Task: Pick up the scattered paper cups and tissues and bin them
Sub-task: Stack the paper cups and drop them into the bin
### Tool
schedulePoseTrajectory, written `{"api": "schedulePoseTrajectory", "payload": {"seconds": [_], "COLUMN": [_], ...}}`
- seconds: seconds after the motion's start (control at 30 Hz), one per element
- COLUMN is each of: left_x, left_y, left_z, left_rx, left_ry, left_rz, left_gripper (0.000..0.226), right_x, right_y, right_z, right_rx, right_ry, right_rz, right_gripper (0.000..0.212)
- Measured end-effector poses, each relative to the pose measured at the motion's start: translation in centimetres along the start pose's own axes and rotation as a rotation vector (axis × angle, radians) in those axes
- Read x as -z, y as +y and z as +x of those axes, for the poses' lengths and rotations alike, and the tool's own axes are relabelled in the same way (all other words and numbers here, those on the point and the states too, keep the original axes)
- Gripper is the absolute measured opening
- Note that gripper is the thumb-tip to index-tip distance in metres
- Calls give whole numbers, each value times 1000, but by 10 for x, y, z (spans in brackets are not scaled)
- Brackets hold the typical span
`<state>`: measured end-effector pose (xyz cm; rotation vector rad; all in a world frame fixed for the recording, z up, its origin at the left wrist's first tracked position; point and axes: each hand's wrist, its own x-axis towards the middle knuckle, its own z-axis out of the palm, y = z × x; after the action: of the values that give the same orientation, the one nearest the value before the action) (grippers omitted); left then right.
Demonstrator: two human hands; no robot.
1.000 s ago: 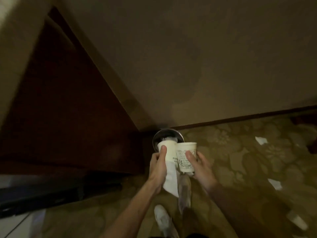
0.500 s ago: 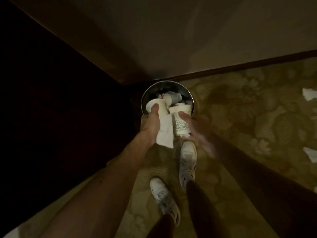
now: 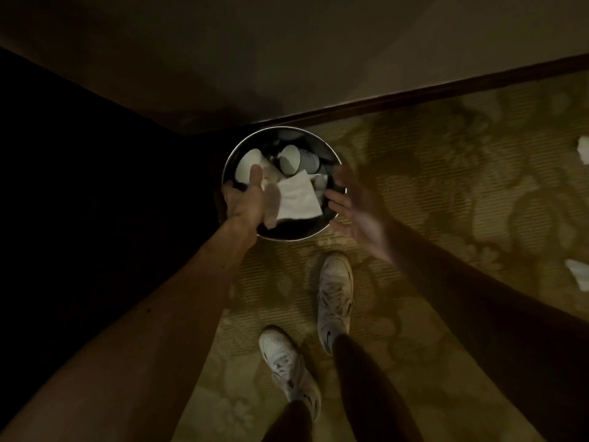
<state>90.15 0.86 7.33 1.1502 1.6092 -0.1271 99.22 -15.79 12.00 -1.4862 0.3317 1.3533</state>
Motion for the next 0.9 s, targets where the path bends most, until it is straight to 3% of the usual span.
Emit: {"api": "schedulePoseTrajectory", "payload": {"seconds": [0.1, 0.2, 0.37, 0.53, 0.63, 0.77, 0.9], "left_x": [14, 35, 70, 121, 159, 200, 204], "left_y": [10, 27, 65, 107, 120, 115, 101], "left_z": [-14, -46, -144, -303, -408, -513, -604], "left_rx": [-78, -286, -614, -862, -1032, -1232, -1565], "left_ry": [-12, -47, -230, -488, -598, -730, -825], "left_rz": [155, 310, 315, 323, 368, 657, 964], "left_gripper": [55, 24, 33, 35, 33, 32, 28], "right_x": [6, 2, -10, -34, -47, -59, -48], "right_y": [-7, -15, -18, -21, -12, 26, 79], "right_z": [-23, -55, -151, -319, -417, -521, -611], "right_rx": [70, 159, 312, 534, 595, 636, 663], "right_ry": [-30, 99, 300, 336, 412, 576, 799], "right_rz": [-102, -194, -406, -293, -273, -307, -202], "right_gripper": [38, 19, 18, 14, 26, 46, 39]}}
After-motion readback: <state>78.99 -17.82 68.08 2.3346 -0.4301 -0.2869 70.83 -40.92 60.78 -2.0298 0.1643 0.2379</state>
